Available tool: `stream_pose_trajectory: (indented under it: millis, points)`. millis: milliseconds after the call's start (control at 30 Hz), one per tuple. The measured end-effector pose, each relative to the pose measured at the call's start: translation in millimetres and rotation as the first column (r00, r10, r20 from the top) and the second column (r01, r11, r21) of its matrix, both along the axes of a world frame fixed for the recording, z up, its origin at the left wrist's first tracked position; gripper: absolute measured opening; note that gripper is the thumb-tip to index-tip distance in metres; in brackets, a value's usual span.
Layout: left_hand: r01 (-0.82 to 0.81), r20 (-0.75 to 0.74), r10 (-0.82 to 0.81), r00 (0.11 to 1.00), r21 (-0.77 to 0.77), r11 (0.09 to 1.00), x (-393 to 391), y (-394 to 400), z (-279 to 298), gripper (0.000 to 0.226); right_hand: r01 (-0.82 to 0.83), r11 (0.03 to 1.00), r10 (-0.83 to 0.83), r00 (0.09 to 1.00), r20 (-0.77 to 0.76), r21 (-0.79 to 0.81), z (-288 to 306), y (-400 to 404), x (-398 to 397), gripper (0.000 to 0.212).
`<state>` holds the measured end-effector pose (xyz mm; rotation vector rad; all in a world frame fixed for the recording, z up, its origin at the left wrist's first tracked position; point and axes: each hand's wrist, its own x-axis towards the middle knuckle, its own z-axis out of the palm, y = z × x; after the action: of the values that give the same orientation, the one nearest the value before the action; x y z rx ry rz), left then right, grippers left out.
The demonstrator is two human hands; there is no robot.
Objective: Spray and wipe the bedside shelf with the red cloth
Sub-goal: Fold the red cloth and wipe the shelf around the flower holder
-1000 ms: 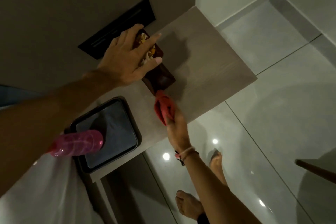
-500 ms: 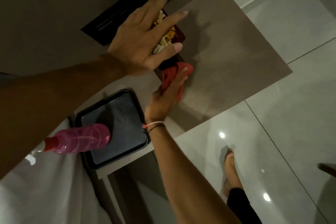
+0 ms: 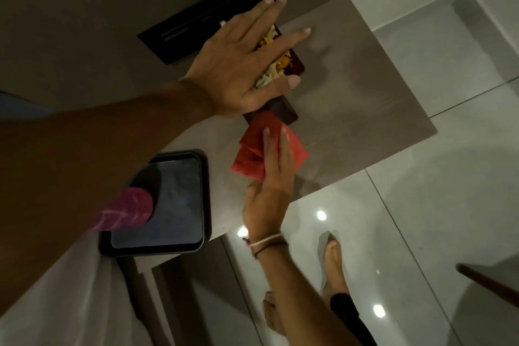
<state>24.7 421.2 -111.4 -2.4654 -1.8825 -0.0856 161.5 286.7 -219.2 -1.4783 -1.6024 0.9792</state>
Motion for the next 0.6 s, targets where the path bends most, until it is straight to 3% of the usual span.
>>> stream_pose_trajectory:
  millis: [133, 200, 267, 467, 600]
  points:
    - [-0.014, -0.011, 0.013, 1.000, -0.018, 1.000, 1.2, 0.2, 0.5, 0.070, -0.395, 0.880, 0.312, 0.900, 0.305, 0.265, -37.5, 29.0, 10.4, 0.061]
    - [-0.019, -0.005, 0.018, 1.000, -0.024, 1.000, 1.3, 0.6, 1.4, 0.070, -0.588, 0.739, 0.376, 0.765, 0.523, 0.328, -54.4, 31.5, 17.1, 0.063]
    - [-0.018, -0.009, 0.018, 1.000, -0.036, 0.999, 1.7, 0.7, 2.4, 0.070, -0.694, 0.659, 0.368, 0.633, 0.681, 0.290, -63.8, 31.6, 18.8, 0.069]
    - [-0.026, -0.014, 0.025, 1.000, -0.058, 0.998, 0.7, 2.0, 1.6, 0.070, -0.808, 0.588, 0.467, 0.363, 0.806, 0.023, -62.4, 49.5, -0.5, 0.075]
    - [-0.025, -0.022, 0.024, 0.999, -0.054, 0.998, -2.1, 2.2, 1.2, 0.071, -0.781, 0.621, 0.538, 0.359, 0.763, -0.071, -49.7, 42.3, 0.9, 0.076]
